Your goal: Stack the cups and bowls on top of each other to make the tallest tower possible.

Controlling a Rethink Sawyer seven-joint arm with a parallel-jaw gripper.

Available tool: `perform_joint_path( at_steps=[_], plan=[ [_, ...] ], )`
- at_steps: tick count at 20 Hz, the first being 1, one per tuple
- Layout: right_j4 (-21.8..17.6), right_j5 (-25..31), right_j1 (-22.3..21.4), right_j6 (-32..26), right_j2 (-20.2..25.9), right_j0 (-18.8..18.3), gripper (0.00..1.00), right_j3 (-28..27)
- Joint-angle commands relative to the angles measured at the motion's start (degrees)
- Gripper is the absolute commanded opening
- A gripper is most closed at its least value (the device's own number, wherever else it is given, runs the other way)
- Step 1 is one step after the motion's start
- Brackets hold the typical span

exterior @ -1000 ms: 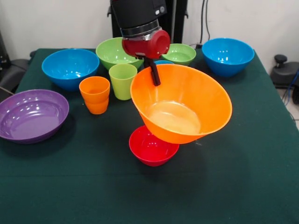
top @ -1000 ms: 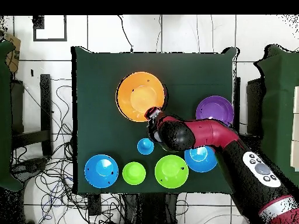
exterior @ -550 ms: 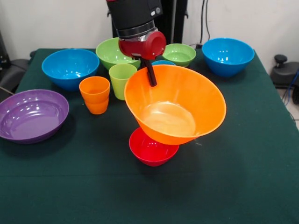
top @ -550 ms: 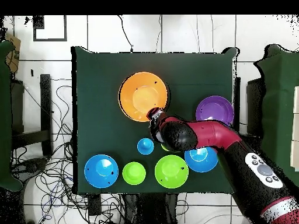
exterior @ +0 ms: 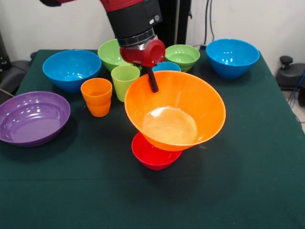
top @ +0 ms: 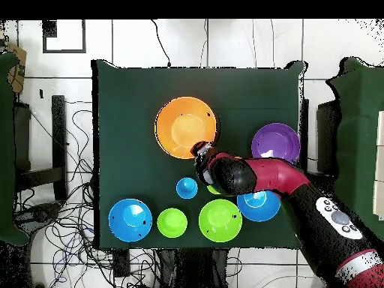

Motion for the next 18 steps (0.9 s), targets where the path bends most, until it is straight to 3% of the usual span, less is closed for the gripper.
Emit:
perform_joint_path(
  at_steps=[1,18],
  plan=[
    [-2.73,-1.65,5.99,-6.85,0.09,-0.21,0.0,-5.39],
    [-2.22,1.6,8.11,-9.32,1.88,-1.8,0.0,-8.72]
  ],
)
